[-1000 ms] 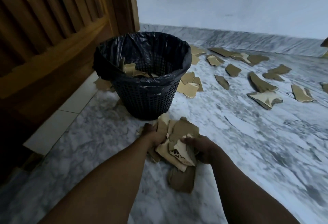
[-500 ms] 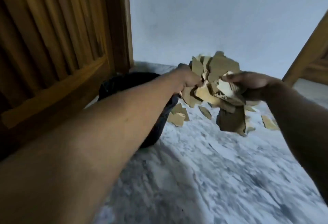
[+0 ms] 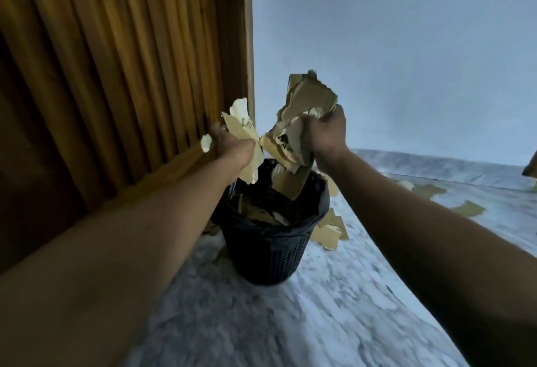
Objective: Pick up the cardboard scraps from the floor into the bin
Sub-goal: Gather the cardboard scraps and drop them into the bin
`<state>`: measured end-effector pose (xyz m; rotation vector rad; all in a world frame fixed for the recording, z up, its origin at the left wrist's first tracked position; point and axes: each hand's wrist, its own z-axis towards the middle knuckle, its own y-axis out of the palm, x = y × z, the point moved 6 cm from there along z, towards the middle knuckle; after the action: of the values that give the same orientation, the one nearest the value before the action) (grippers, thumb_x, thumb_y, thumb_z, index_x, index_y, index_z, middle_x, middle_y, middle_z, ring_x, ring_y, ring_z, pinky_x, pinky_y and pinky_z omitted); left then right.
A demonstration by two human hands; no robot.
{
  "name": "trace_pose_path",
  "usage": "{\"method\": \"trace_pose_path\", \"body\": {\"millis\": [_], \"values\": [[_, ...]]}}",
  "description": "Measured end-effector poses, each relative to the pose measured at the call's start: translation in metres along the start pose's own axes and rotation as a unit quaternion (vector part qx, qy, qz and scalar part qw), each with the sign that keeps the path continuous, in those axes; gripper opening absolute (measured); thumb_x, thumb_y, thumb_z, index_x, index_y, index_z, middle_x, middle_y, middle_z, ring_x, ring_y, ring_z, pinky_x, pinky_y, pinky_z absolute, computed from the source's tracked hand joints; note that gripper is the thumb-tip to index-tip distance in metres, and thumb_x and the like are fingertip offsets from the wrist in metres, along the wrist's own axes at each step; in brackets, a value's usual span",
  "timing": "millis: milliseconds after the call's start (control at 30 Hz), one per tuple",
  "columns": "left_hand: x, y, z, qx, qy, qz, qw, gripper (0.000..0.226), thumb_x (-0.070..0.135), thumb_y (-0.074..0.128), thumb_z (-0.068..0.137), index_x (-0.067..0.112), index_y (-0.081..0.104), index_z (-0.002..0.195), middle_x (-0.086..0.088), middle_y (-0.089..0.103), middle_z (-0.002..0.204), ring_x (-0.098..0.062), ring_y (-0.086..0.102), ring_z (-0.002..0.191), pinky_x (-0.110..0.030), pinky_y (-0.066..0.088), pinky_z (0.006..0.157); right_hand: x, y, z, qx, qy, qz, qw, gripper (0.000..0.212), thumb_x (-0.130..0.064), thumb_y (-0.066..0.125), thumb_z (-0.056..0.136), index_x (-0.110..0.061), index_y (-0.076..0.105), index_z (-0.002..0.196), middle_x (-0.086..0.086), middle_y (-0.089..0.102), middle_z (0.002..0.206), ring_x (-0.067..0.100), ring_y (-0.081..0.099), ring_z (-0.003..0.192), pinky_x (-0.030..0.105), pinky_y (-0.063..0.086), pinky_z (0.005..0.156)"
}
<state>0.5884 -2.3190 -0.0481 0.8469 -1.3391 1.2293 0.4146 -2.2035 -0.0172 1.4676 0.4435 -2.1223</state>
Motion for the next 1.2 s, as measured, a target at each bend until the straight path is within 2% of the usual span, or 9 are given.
{"method": "trace_pose_path", "body": {"millis": [167,333,500,567,667,767,867,1000,1200], "values": [[-0.025,0.019,0.006,-0.076,-0.013,0.035,0.996,0.063,0.016,0.059,0.093,0.027,0.024,0.144,0.0,0.045,0.132,-0.023,0.05,0.106,-0.031,0.042,0.082,0.033,0.023,-0.017,-0.04,-0.029,0.005,0.999,0.016,-0.03,0.037,0.103,-0.023,0.029,0.115,0.003,0.053,0.112,0.018,0.059,0.098,0.036,0.051,0.086],[-0.053,0.033,0.004,-0.218,-0.089,0.147,0.961,0.028,0.032,0.06,0.091,0.029,0.054,0.118,0.001,0.048,0.122,-0.024,0.05,0.113,-0.043,0.048,0.096,0.082,0.016,-0.009,-0.063,0.059,-0.043,0.995,0.022,-0.018,0.046,0.1,-0.017,0.039,0.12,0.009,0.054,0.116,0.017,0.055,0.084,0.035,0.047,0.075],[-0.066,0.024,0.023,-0.171,0.031,0.29,0.941,0.023,0.023,0.067,0.087,0.02,0.045,0.082,-0.003,0.044,0.088,-0.019,0.046,0.076,-0.03,0.038,0.076,0.099,-0.011,-0.005,-0.052,0.051,-0.243,0.967,0.032,-0.018,0.052,0.094,-0.008,0.054,0.125,0.012,0.061,0.122,0.024,0.061,0.096,0.033,0.049,0.083],[-0.075,0.009,0.033,-0.108,0.051,0.366,0.923,0.03,0.025,0.072,0.081,0.018,0.051,0.1,-0.007,0.05,0.108,-0.026,0.051,0.1,-0.037,0.045,0.09,0.11,-0.024,-0.008,-0.076,0.053,-0.365,0.926,0.037,-0.022,0.061,0.089,-0.006,0.056,0.121,0.014,0.062,0.122,0.03,0.059,0.106,0.034,0.049,0.082],[-0.098,-0.017,0.041,-0.053,-0.044,0.417,0.906,0.09,0.033,0.077,0.075,0.018,0.025,0.147,-0.01,0.032,0.15,-0.037,0.035,0.136,-0.05,0.039,0.107,0.129,-0.035,-0.022,-0.137,0.108,-0.497,0.85,0.065,-0.032,0.077,0.077,-0.006,0.046,0.129,0.02,0.052,0.13,0.04,0.053,0.116,0.043,0.054,0.08],[-0.119,-0.024,0.014,-0.148,-0.187,0.417,0.877,0.074,0.031,0.062,0.095,0.003,0.024,0.151,-0.02,0.043,0.143,-0.038,0.055,0.112,-0.044,0.046,0.098,0.141,-0.046,-0.055,-0.153,0.28,-0.364,0.875,0.084,-0.032,0.076,0.083,-0.003,0.027,0.145,0.025,0.046,0.137,0.042,0.062,0.104,0.044,0.059,0.065],[-0.124,-0.023,-0.007,-0.211,-0.229,0.378,0.872,0.039,0.015,0.047,0.102,-0.005,0.049,0.136,-0.017,0.059,0.088,-0.036,0.064,0.085,-0.047,0.052,0.09,0.153,-0.041,-0.101,-0.251,0.438,-0.188,0.843,0.052,-0.032,0.05,0.101,0.003,0.041,0.139,0.029,0.05,0.136,0.044,0.066,0.102,0.053,0.057,0.084],[-0.11,-0.007,-0.013,-0.161,-0.25,0.261,0.919,0.017,0.004,0.042,0.103,0.001,0.048,0.119,-0.021,0.053,0.113,-0.04,0.057,0.115,-0.051,0.053,0.093,0.153,-0.042,-0.107,-0.213,0.428,-0.031,0.878,0.022,-0.01,0.037,0.104,0.0,0.052,0.093,0.022,0.065,0.101,0.034,0.067,0.077,0.047,0.059,0.076],[-0.072,0.032,0.003,-0.116,-0.186,0.132,0.967,0.02,0.002,0.046,0.101,0.001,0.052,0.12,-0.023,0.056,0.117,-0.035,0.061,0.084,-0.04,0.058,0.048,0.141,-0.077,-0.053,-0.121,0.378,0.015,0.918,0.019,-0.013,0.045,0.1,0.003,0.055,0.102,0.021,0.067,0.086,0.031,0.065,0.058,0.037,0.06,0.052]]}}
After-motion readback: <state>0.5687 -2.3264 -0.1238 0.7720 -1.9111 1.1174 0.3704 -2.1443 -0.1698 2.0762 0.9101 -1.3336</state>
